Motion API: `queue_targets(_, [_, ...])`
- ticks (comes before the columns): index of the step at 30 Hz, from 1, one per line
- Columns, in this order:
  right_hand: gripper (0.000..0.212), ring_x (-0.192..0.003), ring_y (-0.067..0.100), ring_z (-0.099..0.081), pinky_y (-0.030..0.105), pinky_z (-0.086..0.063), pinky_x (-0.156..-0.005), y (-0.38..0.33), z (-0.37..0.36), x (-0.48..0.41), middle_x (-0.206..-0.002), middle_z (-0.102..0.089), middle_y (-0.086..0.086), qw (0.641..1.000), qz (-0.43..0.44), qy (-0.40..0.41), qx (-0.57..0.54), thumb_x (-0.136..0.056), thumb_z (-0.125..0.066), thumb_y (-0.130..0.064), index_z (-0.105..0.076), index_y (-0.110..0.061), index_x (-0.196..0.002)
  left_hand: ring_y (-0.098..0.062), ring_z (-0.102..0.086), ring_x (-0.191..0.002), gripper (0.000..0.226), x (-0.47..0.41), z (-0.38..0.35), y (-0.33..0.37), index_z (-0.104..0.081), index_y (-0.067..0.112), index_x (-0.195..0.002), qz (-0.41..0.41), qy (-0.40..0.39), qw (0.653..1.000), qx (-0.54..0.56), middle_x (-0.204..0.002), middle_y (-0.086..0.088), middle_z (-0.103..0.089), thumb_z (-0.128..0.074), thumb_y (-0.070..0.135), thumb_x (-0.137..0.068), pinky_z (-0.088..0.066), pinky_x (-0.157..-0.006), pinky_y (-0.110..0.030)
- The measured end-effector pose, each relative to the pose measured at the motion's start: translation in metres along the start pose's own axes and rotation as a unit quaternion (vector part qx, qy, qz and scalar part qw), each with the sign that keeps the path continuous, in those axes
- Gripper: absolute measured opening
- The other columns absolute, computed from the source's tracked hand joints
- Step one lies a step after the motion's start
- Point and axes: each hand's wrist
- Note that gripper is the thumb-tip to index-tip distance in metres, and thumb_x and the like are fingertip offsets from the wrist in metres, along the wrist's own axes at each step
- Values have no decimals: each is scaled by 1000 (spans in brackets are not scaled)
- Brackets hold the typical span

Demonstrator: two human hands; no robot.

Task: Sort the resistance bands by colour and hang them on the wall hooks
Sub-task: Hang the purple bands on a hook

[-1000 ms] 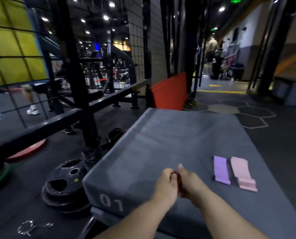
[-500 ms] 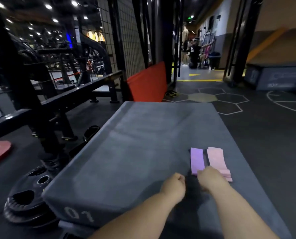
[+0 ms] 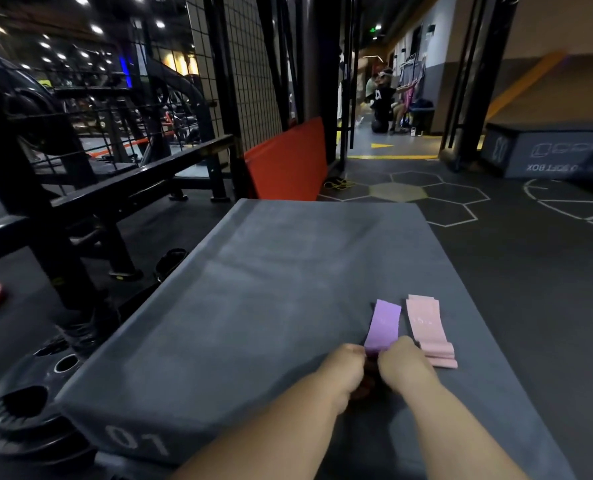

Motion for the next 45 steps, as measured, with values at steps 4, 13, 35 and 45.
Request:
queue_targets(4, [27,-110,29,-58,31,-38,-73,-9,-5,1,-117,-61,16,1000,26,7,-7,-94,-46,-15,-57,-6,-117,-16,-56,-77,13,4,11,-1,-56,24,-90,-10,26,999,23,-88,-1,-61,-44,26,-95,-45,-59,-22])
queue_targets(13, [29,-54,11,-55,17,-46,-47,-49,-11,31,-55,-62,-7,966,145,-66,-201,-90,-61,-17,-68,-20,-61,-11,-55,-80,7,31,69,2,-55,21,-89,-163,130,976,58,-89,1,-64,-53,18,-95,-41,-68,-21])
queue_targets(35, [44,-102,5,-56,15,-46,-75,-134,-95,138,-112,-57,-11,891,384,-159,-183,-77,-63,2,-52,-33,-102,-10,-56,-100,12,177,237,-11,-64,33,-95,-169,293,941,34,-106,12,-64,-52,31,-94,-42,-79,-25])
queue_targets(45, [40,-70,8,-47,31,-46,-68,-198,-118,229,-81,-51,-2,806,515,-253,-143,-69,-75,-25,-40,-23,-90,-8,-56,-63,15,270,290,-18,-63,15,-79,-235,217,941,107,-71,2,-62,-57,12,-92,-44,-60,-19])
Point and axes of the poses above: each hand's wrist, its own x-axis away from the middle knuckle, its own z-axis out of the back of the hand, y = z × x
